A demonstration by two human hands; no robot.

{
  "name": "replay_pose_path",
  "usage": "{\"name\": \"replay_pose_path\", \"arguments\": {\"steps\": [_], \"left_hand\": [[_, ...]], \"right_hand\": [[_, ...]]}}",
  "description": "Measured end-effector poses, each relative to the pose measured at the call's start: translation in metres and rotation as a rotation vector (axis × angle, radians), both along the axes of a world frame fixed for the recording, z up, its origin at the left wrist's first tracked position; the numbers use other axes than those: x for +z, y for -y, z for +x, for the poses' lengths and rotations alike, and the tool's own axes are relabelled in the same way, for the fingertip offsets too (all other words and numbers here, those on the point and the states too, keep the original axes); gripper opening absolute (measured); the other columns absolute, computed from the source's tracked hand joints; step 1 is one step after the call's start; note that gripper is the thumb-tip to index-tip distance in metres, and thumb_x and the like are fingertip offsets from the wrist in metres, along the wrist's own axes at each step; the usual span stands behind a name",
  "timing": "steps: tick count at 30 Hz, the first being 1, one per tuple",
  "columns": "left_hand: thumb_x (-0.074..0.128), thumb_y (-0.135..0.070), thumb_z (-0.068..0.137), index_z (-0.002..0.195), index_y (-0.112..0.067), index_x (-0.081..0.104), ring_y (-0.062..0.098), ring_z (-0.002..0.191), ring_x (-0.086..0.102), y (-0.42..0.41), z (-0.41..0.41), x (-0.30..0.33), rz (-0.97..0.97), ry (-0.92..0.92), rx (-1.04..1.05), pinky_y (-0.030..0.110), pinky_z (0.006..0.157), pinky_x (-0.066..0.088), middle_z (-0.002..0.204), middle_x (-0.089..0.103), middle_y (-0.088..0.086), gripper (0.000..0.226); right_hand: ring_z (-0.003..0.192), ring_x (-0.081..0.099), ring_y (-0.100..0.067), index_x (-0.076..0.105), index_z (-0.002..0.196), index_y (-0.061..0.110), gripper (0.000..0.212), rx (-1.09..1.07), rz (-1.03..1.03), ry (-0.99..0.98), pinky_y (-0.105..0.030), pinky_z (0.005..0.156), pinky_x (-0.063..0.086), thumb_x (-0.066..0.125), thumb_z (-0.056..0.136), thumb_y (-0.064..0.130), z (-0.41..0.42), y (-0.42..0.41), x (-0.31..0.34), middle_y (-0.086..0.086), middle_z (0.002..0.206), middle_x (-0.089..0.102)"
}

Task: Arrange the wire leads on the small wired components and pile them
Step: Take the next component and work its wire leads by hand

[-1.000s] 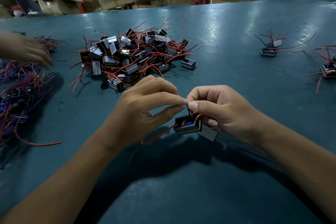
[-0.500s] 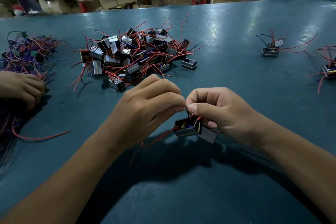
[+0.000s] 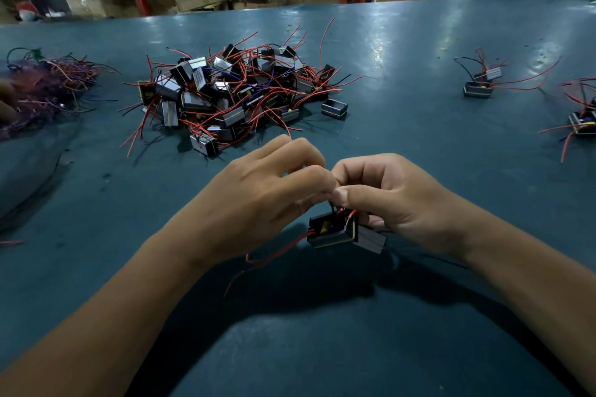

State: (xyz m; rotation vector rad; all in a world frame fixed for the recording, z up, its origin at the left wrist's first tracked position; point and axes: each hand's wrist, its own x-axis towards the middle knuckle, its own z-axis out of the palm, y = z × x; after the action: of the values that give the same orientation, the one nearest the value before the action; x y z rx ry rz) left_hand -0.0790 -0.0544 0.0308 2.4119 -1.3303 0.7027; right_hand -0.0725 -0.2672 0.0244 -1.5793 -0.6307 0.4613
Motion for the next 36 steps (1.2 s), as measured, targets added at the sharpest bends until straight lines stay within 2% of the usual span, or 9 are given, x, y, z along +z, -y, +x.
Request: {"name": "replay_pose_path", "arguments": {"steps": [7,13,16,20,24,28,31,33,36], "left_hand": [[0.045,-0.016,0.104,0.099,-0.003,0.061,0.022,0.084,0.049,0.009,-0.004,-0.006,-0.136,-0.209,0.026,0.032,0.074,0.043,0.096,0.054,0.006,0.021],[0.045,-0.02,0.103,0.09,-0.018,0.049,-0.001,0.073,0.044,0.017,-0.01,-0.011,-0.283,-0.469,0.137,0.01,0.067,0.033,0.079,0.043,-0.018,0.014],[0.044,-0.026,0.1,0.089,-0.019,0.051,0.003,0.067,0.045,0.019,-0.011,-0.012,-0.348,-0.631,0.179,0.013,0.061,0.035,0.075,0.048,-0.013,0.015],[0.044,-0.035,0.097,0.086,-0.019,0.053,0.003,0.059,0.042,0.021,-0.01,-0.01,-0.424,-0.826,0.194,0.017,0.056,0.035,0.066,0.048,-0.01,0.022],[0.05,-0.035,0.096,0.08,-0.021,0.057,0.021,0.065,0.034,0.019,-0.008,-0.009,-0.543,-1.066,0.222,0.043,0.059,0.027,0.07,0.043,0.0,0.023],[0.049,-0.016,0.101,0.069,-0.022,0.058,0.011,0.057,0.034,0.021,-0.01,-0.008,-0.667,-1.271,0.26,0.024,0.052,0.028,0.064,0.046,-0.005,0.033],[0.045,-0.014,0.095,0.065,-0.022,0.052,0.011,0.056,0.027,0.021,-0.01,-0.007,-0.7,-1.448,0.258,0.025,0.051,0.021,0.063,0.041,-0.006,0.031],[0.045,-0.014,0.093,0.067,-0.021,0.051,0.013,0.056,0.026,0.021,-0.01,-0.008,-0.714,-1.466,0.264,0.026,0.051,0.019,0.063,0.04,-0.004,0.028],[0.053,-0.017,0.092,0.07,-0.017,0.056,0.014,0.052,0.034,0.019,-0.007,-0.006,-0.727,-1.269,0.265,0.023,0.048,0.027,0.059,0.046,-0.002,0.022]], "right_hand": [[0.051,0.045,0.003,0.059,0.077,0.015,0.013,-0.036,0.028,0.075,-0.007,0.05,0.035,0.057,0.088,0.009,0.001,-0.002,0.0,0.014,0.061,0.056],[0.06,0.048,-0.004,0.06,0.078,0.019,0.007,-0.143,-0.06,0.232,-0.017,0.059,0.041,0.061,0.085,0.017,0.001,-0.005,-0.004,0.011,0.067,0.057],[0.057,0.046,-0.007,0.06,0.078,0.023,0.009,-0.211,-0.115,0.31,-0.023,0.054,0.039,0.062,0.086,0.021,0.001,-0.005,-0.007,0.006,0.064,0.056],[0.051,0.04,-0.002,0.059,0.076,0.025,0.013,-0.247,-0.173,0.413,-0.015,0.051,0.034,0.063,0.087,0.02,0.0,-0.006,-0.009,0.014,0.057,0.05],[0.049,0.041,-0.003,0.06,0.077,0.021,0.017,-0.246,-0.231,0.457,-0.013,0.05,0.033,0.066,0.091,0.012,0.0,-0.005,-0.009,0.016,0.055,0.051],[0.05,0.042,-0.004,0.061,0.078,0.019,0.018,-0.257,-0.257,0.484,-0.012,0.051,0.033,0.067,0.091,0.009,-0.002,-0.006,-0.008,0.013,0.056,0.052],[0.055,0.047,-0.006,0.061,0.079,0.016,0.014,-0.246,-0.309,0.547,-0.013,0.053,0.036,0.067,0.089,0.008,-0.004,-0.009,-0.008,0.007,0.065,0.059],[0.054,0.047,-0.005,0.062,0.079,0.018,0.015,-0.241,-0.305,0.54,-0.012,0.053,0.035,0.067,0.09,0.009,-0.004,-0.01,-0.008,0.008,0.063,0.059],[0.05,0.043,-0.002,0.061,0.078,0.022,0.018,-0.247,-0.227,0.445,-0.012,0.052,0.034,0.066,0.091,0.012,-0.001,-0.006,-0.008,0.014,0.057,0.053]]}}
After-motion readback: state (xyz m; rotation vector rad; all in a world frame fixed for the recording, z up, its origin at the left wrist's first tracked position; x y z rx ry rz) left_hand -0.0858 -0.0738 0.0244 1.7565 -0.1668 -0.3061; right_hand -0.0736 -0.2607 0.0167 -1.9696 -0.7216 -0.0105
